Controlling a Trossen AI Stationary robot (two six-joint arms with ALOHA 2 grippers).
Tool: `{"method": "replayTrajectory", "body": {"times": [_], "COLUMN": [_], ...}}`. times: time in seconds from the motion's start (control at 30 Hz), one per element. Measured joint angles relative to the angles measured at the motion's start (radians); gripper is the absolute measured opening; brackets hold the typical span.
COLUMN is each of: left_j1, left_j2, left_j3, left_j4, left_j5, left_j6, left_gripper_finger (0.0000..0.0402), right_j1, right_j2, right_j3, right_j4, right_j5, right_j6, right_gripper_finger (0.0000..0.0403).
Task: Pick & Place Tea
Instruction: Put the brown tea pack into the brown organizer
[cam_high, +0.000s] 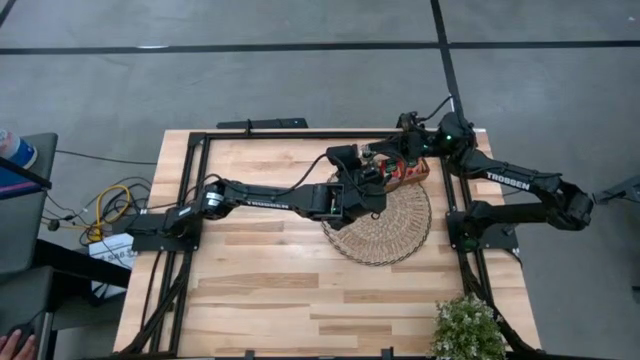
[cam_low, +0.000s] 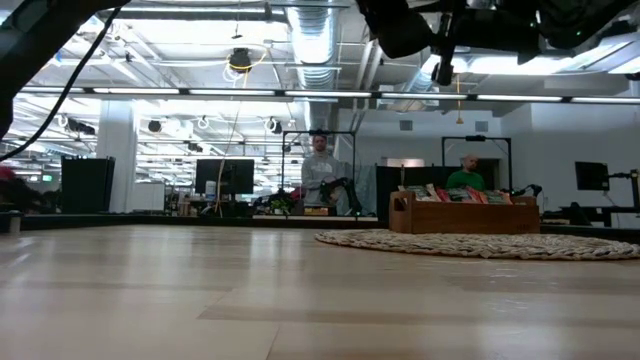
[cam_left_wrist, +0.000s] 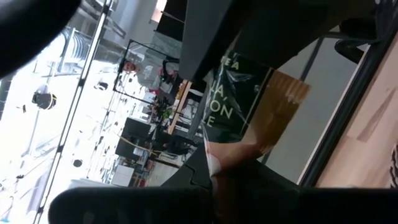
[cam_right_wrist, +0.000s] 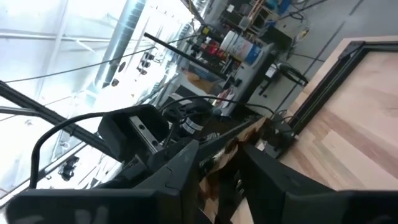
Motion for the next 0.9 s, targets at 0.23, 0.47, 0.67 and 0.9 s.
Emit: {"method": "replayTrajectory", "body": {"times": [0.23,0.47,0.67,0.9], "left_j1": [0.0,0.0,-0.002,-0.002], "left_j2": [0.0,0.001,0.001,0.001], "left_j3": [0.0,0.0,0.0,0.0], "left_j4": [0.04,0.038,0.039,0.042], "left_j5": [0.002,-0.002,-0.003,0.008], "left_j6": [0.021,0.022,0.022,0.022], "left_gripper_finger": [0.0006,0.0006,0.0006,0.0006], "right_j1": [0.032,0.05,0.049,0.027], "right_j2": [0.0,0.039,0.05,0.044], "right_j3": [0.0,0.001,0.003,0.01], "right_j4": [0.003,0.021,0.062,0.058], "right_j5": [0.053,0.052,0.028,-0.001], "right_j6": [-0.019,-0.026,-0.022,-0.018], "right_gripper_finger": [0.0072,0.0042,0.0007,0.0001]}}
